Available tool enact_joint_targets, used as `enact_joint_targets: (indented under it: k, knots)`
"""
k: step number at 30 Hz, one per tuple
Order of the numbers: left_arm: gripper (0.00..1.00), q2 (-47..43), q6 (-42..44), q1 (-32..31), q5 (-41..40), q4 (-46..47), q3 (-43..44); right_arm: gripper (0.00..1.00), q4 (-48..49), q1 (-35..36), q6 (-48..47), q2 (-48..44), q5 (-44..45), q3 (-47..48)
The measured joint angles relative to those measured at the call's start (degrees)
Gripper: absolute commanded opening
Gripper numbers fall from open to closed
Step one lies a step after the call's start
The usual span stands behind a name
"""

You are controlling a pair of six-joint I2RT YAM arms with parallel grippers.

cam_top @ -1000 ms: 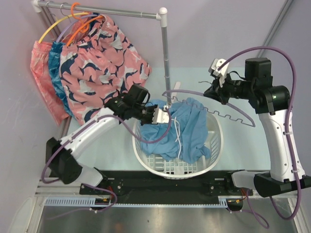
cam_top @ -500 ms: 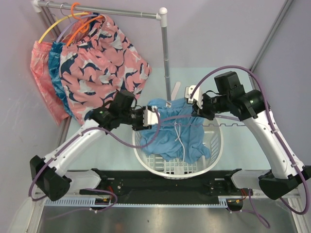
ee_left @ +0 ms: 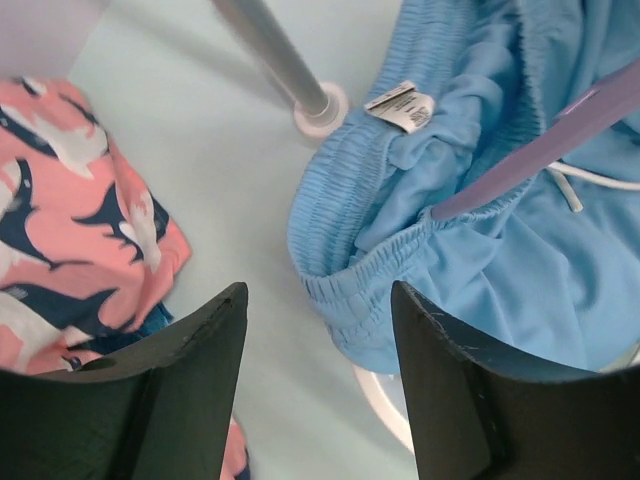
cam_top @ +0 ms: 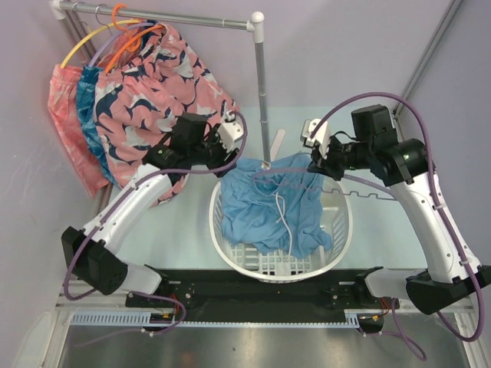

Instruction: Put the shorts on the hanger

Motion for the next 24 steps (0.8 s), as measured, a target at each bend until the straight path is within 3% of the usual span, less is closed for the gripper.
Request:
enact_joint_targets:
  k: [15, 18, 24]
  knots:
    - [0.62, 13.86, -11.8, -0.31, -8.02, -6.8, 10.51, 0.0, 3.02, -1.77, 1.77, 0.61, -1.2, 0.37]
    - [0.5, 14.29, -12.28, -0.61, -8.92, -9.25, 10.6, 0.0, 2.93, -1.29, 1.62, 0.61, -1.44, -0.02]
    - [0.15, 14.27, -12.9, -0.87, -9.11, -12.87, 10.99, 0.0, 2.82, -0.72, 1.27, 0.66, -1.81, -0.98]
